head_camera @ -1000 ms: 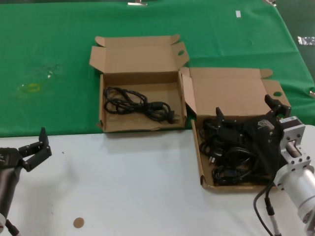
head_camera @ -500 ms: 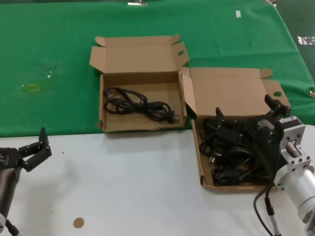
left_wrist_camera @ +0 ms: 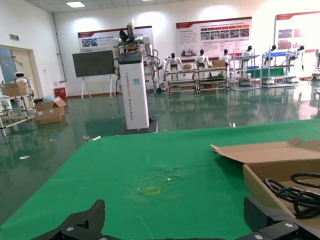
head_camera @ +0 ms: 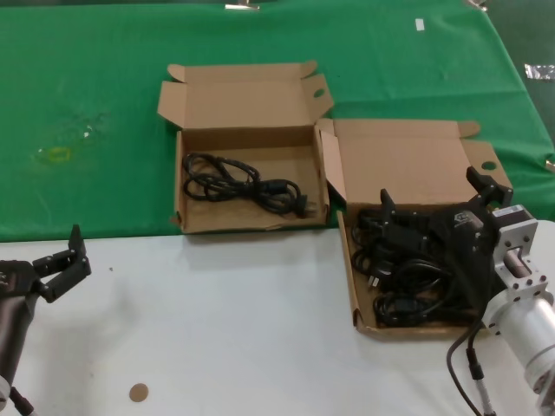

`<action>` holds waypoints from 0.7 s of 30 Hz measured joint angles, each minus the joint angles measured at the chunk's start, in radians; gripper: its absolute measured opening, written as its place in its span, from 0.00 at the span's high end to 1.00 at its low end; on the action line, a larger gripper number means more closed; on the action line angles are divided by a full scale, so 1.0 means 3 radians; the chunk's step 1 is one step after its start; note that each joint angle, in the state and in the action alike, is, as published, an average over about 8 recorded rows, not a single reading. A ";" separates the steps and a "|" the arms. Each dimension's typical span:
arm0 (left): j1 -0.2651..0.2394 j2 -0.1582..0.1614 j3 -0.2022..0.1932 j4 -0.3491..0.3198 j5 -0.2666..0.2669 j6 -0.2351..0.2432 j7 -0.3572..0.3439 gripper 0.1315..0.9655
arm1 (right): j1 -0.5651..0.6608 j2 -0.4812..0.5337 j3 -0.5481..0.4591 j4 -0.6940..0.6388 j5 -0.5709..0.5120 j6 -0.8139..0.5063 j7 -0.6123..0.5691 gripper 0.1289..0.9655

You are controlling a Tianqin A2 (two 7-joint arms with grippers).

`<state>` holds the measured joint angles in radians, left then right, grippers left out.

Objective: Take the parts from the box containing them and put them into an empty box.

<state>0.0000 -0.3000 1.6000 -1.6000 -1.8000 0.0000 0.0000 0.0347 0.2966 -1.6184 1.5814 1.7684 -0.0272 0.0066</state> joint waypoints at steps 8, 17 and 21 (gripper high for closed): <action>0.0000 0.0000 0.0000 0.0000 0.0000 0.0000 0.0000 0.00 | 0.0000 0.0000 0.0000 0.0000 0.0000 0.0000 0.0000 0.00; 0.0000 0.0000 0.0000 0.0000 0.0000 0.0000 0.0000 0.00 | 0.0000 0.0000 0.0000 0.0000 0.0000 0.0000 0.0000 0.00; 0.0000 0.0000 0.0000 0.0000 0.0000 0.0000 0.0000 0.00 | 0.0000 0.0000 0.0000 0.0000 0.0000 0.0000 0.0000 0.00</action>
<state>0.0000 -0.3000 1.6000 -1.6000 -1.8000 0.0000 0.0000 0.0347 0.2966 -1.6184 1.5814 1.7684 -0.0272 0.0066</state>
